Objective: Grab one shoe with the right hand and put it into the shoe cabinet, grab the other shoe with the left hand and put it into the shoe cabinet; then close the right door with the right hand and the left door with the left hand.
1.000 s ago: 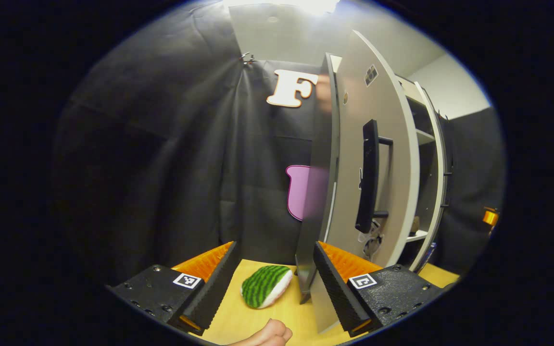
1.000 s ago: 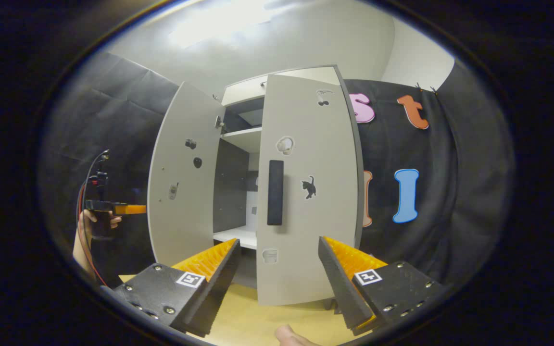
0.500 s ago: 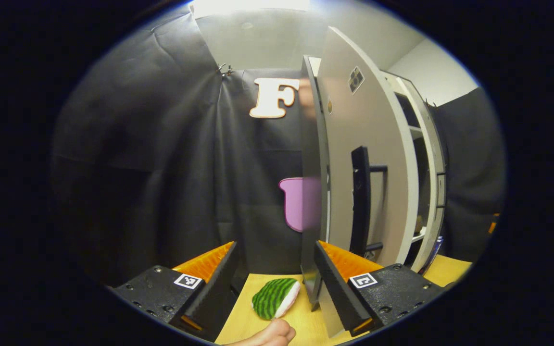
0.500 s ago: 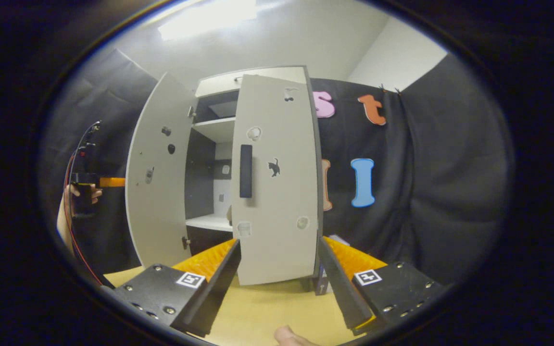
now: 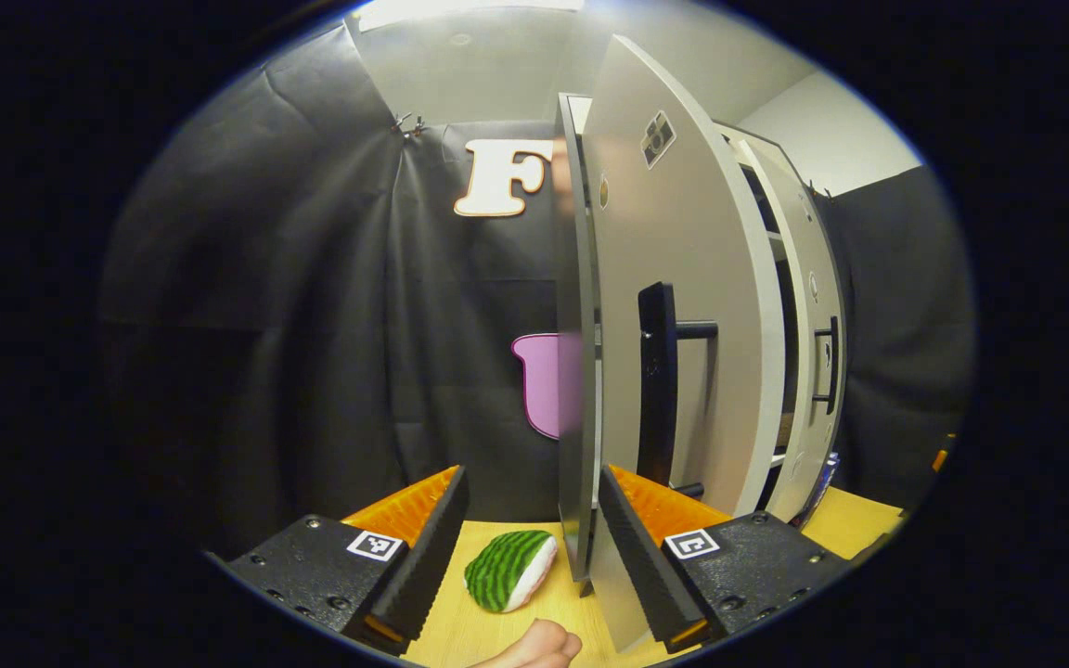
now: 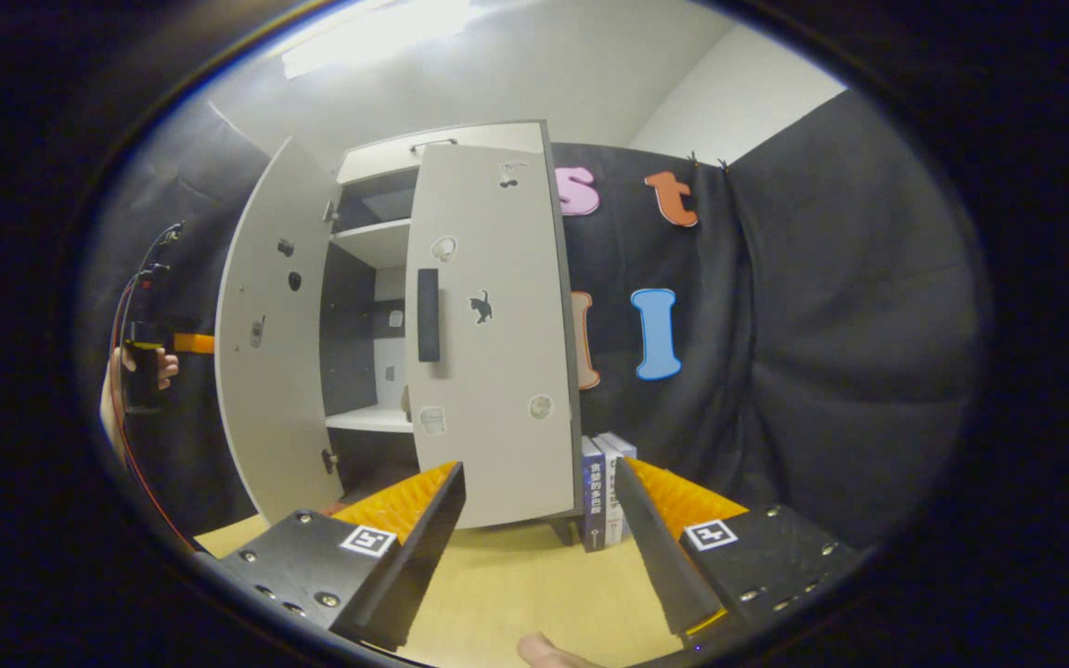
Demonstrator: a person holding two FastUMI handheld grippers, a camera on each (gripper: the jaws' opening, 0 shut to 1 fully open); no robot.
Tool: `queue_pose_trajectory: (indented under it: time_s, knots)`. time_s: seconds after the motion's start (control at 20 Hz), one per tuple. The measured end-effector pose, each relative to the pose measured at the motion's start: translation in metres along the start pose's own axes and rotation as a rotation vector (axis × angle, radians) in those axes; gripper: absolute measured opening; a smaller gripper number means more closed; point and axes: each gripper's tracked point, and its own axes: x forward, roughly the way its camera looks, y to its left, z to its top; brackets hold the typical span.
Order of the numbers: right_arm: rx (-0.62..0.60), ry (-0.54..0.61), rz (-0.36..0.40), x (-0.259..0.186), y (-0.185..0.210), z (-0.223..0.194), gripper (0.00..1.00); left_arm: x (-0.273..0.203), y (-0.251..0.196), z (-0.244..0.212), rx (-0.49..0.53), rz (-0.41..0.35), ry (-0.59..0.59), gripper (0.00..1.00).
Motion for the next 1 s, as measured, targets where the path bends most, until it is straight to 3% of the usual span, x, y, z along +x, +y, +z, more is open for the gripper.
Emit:
queue_pose_trajectory:
  time_s: [0.35,0.4,0.45,0.8,1.0]
  knots:
    - [-0.020,-0.010,0.013,-0.007,0.007,0.005,0.97,0.001,-0.022,-0.002,-0.023,-0.048,0.025,0.87]
    - [-0.018,-0.013,0.009,-0.008,0.007,0.006,0.94,0.001,-0.025,-0.001,-0.016,-0.057,0.028,0.88]
    - [-0.011,-0.016,0.004,-0.009,0.006,0.007,0.97,0.002,-0.033,-0.002,-0.007,-0.064,0.029,0.87]
    - [-0.002,-0.012,-0.010,-0.006,0.003,0.005,0.97,0.002,-0.053,-0.001,0.000,-0.040,0.031,0.88]
    - [0.015,-0.013,-0.004,-0.007,0.004,0.003,0.97,0.007,-0.078,-0.001,-0.009,-0.075,0.035,0.88]
